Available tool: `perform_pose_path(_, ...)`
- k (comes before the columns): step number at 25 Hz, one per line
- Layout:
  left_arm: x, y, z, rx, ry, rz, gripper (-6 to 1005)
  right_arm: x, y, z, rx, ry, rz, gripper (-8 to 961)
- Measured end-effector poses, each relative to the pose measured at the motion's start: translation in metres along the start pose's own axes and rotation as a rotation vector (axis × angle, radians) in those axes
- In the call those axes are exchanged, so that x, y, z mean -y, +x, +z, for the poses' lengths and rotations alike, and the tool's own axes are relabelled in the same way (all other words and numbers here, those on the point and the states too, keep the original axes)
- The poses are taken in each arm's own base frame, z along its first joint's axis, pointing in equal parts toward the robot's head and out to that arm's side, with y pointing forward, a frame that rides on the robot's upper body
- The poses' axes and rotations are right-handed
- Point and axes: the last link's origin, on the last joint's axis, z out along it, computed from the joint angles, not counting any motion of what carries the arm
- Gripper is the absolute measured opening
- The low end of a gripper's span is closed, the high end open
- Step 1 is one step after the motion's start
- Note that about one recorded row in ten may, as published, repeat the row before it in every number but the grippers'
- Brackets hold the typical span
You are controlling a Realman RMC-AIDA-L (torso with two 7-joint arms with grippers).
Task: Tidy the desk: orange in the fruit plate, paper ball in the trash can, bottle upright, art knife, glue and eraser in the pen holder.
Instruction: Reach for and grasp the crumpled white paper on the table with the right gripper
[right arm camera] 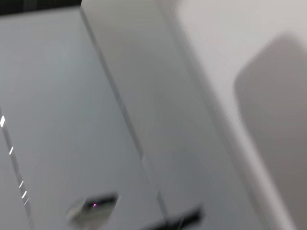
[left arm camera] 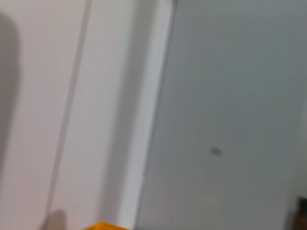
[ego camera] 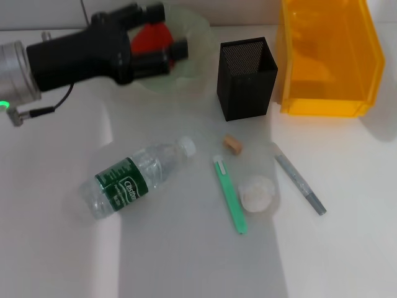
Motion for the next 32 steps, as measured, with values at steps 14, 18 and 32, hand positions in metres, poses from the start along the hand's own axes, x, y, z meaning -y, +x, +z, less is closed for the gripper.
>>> perform_pose_path(14,-0.051,-0.039,-0.059,0.243,-0.273,-0.122,841,0.002,-0.128,0.048,-0.668,0.093,-0.109,823)
perform_pose_path(18,-0.052,-0.043,-0.064,0.277,-0.278,-0.141,841,-0.003,-0.127,0.090,-0.944,0.150,-0.196,823)
perform_pose_path(32,-0.052,-0.053,-0.070,0.380,-0.276,-0.184,838,0.016,-0.025,0.182,-1.374,0.040,-0.214,814)
